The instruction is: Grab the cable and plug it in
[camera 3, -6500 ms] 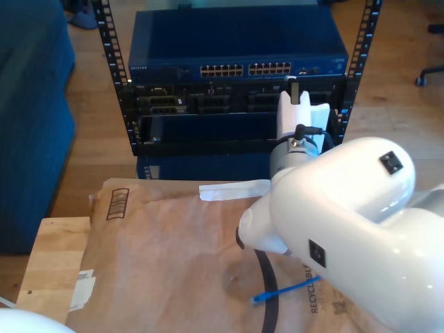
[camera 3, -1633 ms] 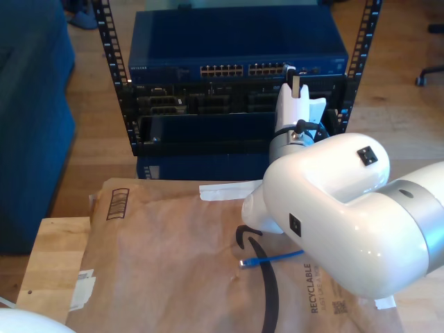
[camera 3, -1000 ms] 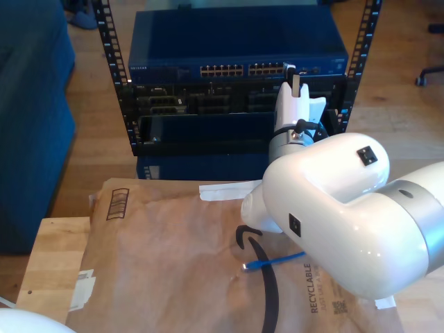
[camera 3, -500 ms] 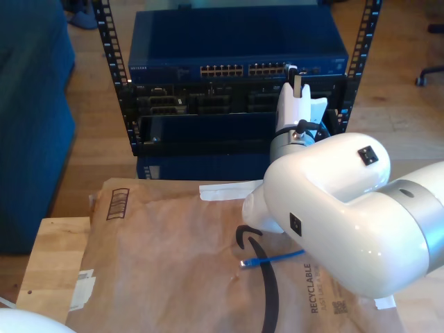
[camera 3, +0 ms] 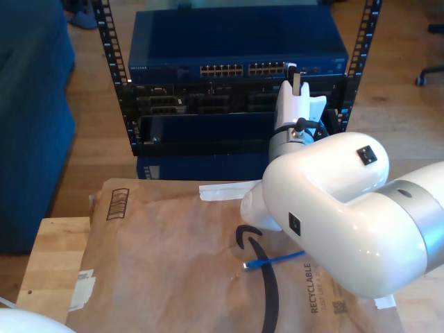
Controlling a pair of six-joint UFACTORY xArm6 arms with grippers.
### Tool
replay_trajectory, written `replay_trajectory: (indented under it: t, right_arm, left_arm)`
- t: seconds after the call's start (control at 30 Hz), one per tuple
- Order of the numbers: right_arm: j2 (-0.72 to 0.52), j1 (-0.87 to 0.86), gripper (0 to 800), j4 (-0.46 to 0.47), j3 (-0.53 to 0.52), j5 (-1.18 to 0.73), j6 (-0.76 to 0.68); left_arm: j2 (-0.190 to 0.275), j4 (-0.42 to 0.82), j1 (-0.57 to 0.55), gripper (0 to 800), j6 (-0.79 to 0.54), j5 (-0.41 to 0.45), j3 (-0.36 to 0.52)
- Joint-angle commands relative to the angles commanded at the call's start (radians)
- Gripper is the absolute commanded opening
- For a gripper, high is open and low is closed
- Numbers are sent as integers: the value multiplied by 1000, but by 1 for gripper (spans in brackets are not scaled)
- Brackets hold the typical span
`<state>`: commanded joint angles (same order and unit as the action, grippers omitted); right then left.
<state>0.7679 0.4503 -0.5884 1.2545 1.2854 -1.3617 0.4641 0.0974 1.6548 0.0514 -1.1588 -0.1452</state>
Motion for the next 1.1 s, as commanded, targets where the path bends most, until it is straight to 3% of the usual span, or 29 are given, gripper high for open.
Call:
replay_trajectory:
  t: [1.1]
  right_arm:
    - [6,17,0,-2,11,-5,2]
  left_arm:
    - [0,0,0,800,0,0,0]
